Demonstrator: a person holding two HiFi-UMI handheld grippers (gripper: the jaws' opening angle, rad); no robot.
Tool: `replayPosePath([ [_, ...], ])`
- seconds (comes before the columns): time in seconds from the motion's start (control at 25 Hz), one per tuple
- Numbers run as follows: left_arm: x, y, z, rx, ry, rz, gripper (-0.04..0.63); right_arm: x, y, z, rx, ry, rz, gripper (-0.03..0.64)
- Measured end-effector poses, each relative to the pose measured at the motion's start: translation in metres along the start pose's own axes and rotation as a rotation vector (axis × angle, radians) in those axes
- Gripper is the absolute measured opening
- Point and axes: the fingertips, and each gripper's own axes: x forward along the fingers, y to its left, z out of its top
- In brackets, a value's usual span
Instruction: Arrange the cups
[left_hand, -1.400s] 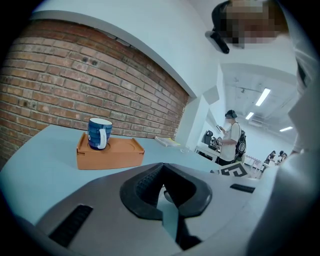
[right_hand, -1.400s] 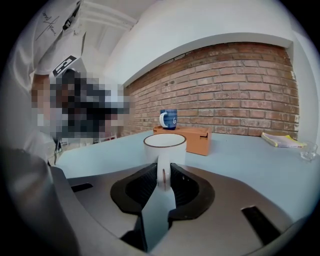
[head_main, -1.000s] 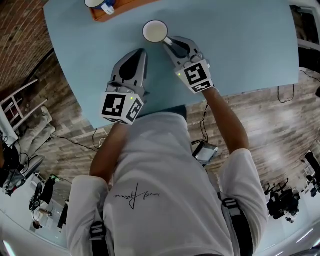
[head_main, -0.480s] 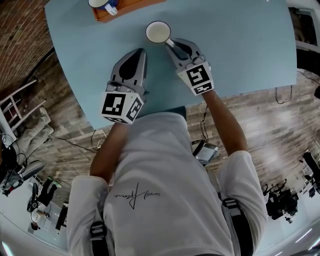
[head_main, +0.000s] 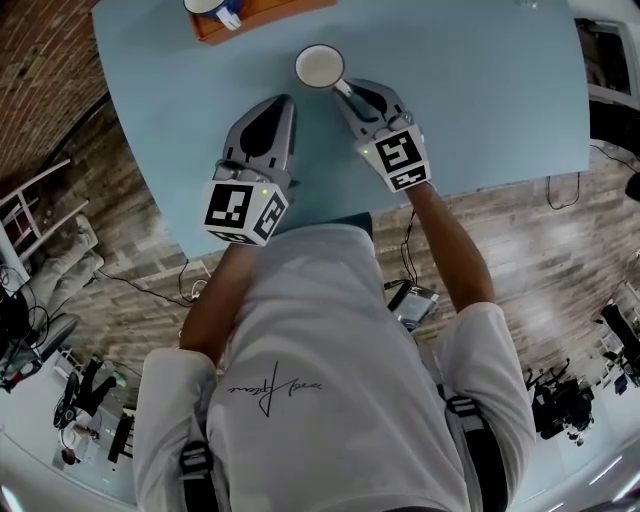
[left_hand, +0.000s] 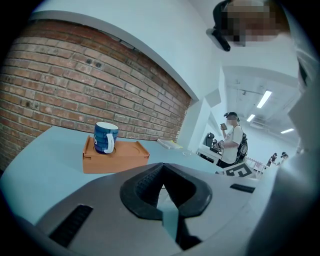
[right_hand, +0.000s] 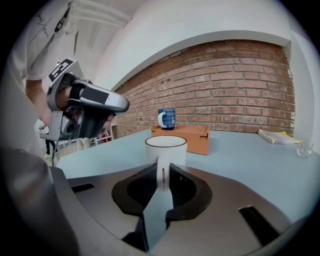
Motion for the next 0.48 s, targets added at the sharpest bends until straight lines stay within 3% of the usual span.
replayPosePath([
  [0.48,-0.004,0.003,0.007,-0.006,-0.022,-0.005,0.008,-0.005,-0.001,0.01,0.023,-0.002,-0.015,0.066],
])
